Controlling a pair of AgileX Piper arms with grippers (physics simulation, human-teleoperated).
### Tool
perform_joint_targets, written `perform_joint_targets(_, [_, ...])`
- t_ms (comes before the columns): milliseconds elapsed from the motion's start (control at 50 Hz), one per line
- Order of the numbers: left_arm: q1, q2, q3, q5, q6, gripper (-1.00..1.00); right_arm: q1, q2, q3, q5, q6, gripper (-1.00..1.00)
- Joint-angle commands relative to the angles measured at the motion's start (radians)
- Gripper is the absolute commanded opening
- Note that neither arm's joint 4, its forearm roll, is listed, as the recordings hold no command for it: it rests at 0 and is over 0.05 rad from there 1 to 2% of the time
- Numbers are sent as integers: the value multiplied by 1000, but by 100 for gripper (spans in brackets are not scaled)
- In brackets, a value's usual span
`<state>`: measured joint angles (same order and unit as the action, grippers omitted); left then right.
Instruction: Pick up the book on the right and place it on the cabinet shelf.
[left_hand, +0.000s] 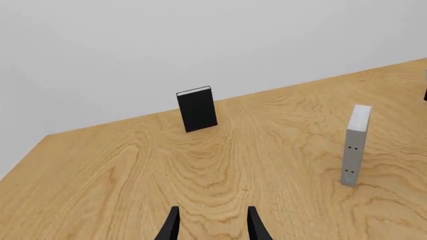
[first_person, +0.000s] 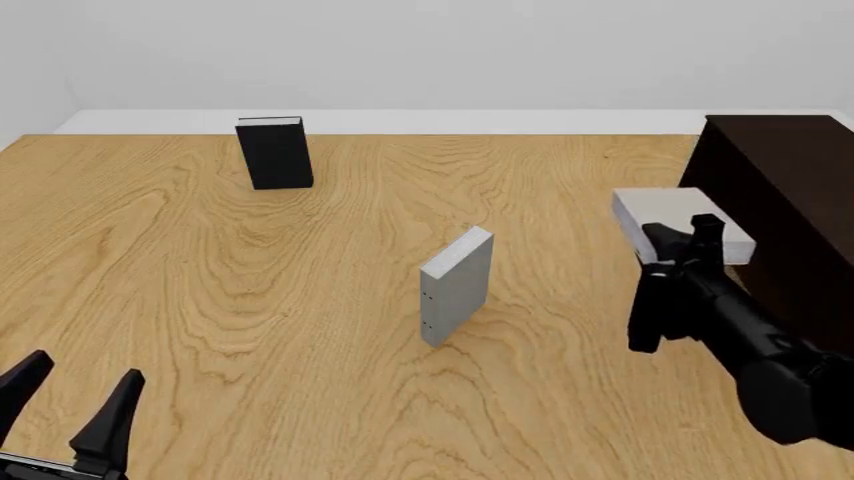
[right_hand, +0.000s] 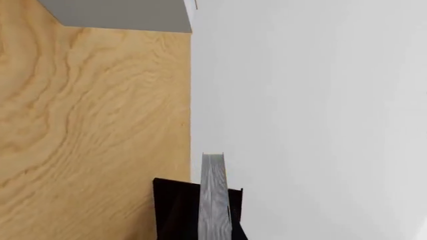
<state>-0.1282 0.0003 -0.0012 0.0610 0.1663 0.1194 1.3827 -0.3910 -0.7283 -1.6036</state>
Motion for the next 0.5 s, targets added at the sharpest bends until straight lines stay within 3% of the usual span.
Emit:
perform_joint_targets(20, [0, 0, 0, 1, 1, 100, -32, 56, -16, -84, 23, -100])
perform_joint_targets(500, [2, 0, 0, 0, 5, 100, -100, 143, -20, -179, 17, -100])
